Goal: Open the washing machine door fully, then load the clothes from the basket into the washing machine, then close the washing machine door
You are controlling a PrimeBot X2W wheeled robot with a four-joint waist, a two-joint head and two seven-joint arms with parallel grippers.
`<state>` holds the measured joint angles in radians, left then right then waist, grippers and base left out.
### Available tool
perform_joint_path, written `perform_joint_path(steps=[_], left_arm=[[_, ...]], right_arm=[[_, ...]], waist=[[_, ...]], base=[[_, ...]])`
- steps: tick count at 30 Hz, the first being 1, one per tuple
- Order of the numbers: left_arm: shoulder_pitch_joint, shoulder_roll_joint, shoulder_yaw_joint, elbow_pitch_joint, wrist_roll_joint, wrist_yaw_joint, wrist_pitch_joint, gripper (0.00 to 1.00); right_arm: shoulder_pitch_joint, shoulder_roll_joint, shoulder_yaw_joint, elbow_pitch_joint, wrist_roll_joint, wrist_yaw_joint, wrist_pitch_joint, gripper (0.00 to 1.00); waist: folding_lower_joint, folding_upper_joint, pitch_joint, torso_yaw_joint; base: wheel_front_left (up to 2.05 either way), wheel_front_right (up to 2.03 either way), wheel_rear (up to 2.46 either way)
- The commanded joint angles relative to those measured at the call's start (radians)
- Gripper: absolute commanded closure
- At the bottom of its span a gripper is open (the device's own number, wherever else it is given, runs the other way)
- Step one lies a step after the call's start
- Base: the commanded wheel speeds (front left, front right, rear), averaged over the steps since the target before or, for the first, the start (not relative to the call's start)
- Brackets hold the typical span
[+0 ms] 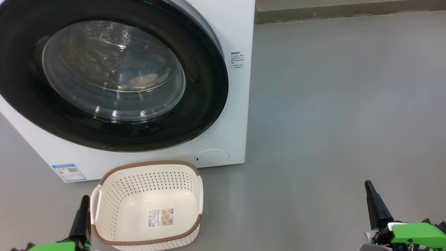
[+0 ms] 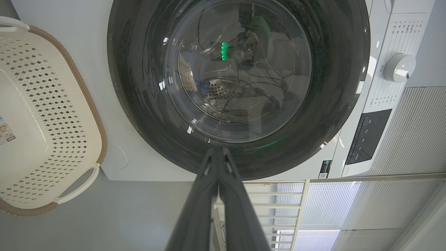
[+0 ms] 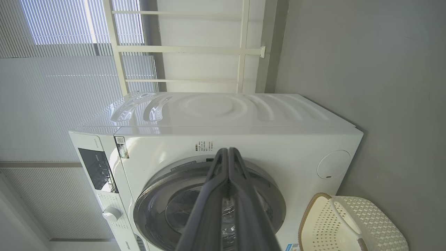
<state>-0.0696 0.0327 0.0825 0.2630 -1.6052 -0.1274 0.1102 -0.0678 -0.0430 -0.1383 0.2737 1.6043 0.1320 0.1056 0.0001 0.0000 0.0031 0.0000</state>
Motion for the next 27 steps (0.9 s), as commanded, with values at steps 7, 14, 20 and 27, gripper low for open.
perform_joint_path(steps=[7,14,20,27], left_arm=[[-0.038,0.018,0.031,-0.018,-0.003,-0.003,0.003,1.0],[-0.038,0.018,0.031,-0.018,-0.003,-0.003,0.003,1.0],[-0.038,0.018,0.031,-0.018,-0.003,-0.003,0.003,1.0],[-0.038,0.018,0.031,-0.018,-0.003,-0.003,0.003,1.0]], right_arm=[[-0.04,-0.007,0.024,-0.029,0.004,-0.001,0.008,1.0],[-0.04,-0.007,0.024,-0.029,0.004,-0.001,0.008,1.0],[-0.04,-0.007,0.024,-0.029,0.004,-0.001,0.008,1.0],[-0.04,-0.007,0.024,-0.029,0.004,-0.001,0.008,1.0]], waist=[[0.0,0.0,0.0,0.0],[0.0,0.0,0.0,0.0],[0.0,0.0,0.0,0.0],[0.0,0.0,0.0,0.0]], base=[[0.0,0.0,0.0],[0.0,0.0,0.0],[0.0,0.0,0.0],[0.0,0.0,0.0]])
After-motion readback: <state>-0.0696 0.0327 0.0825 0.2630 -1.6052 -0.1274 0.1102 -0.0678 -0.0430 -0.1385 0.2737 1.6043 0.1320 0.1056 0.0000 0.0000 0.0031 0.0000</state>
